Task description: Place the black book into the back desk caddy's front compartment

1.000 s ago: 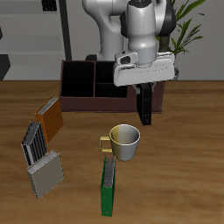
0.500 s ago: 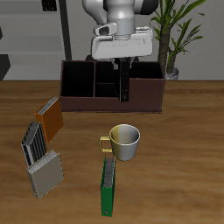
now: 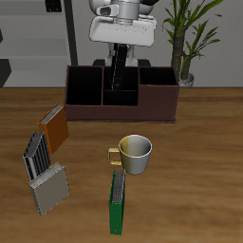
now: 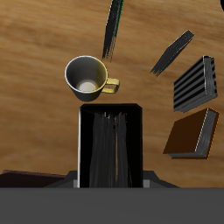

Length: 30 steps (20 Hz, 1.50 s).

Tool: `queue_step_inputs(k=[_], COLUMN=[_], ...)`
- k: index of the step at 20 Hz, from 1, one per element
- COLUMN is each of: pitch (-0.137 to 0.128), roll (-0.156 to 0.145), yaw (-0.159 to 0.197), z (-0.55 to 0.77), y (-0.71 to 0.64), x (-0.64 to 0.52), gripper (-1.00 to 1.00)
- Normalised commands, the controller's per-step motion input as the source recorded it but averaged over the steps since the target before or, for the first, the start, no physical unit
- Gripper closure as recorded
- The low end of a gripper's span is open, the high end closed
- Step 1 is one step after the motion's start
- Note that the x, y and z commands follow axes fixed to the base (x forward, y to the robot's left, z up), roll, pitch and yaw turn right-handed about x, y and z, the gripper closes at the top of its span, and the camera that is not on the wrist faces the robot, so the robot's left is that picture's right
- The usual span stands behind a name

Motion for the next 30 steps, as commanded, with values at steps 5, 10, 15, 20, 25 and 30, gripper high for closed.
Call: queue_step_inputs(k=[5, 10, 15, 20, 25, 30], pitch=[-0.009, 0.020, 0.015, -0.024, 0.001, -0.016], roll=[-0.089, 0.000, 0.028, 0.010, 0.072, 0.017], yaw=[-0.057, 0.000, 0.042, 0.027, 0.127, 0.208], z=[0.07, 0.02, 0.07, 0.10, 0.02, 0.03], y=[-0.27, -0.13, 0.00, 0.04, 0.10, -0.08], x=[-0.36, -0.40, -0.38, -0.27, -0.12, 0.08], gripper=[1.00, 1.00, 1.00, 1.00, 1.00, 1.00])
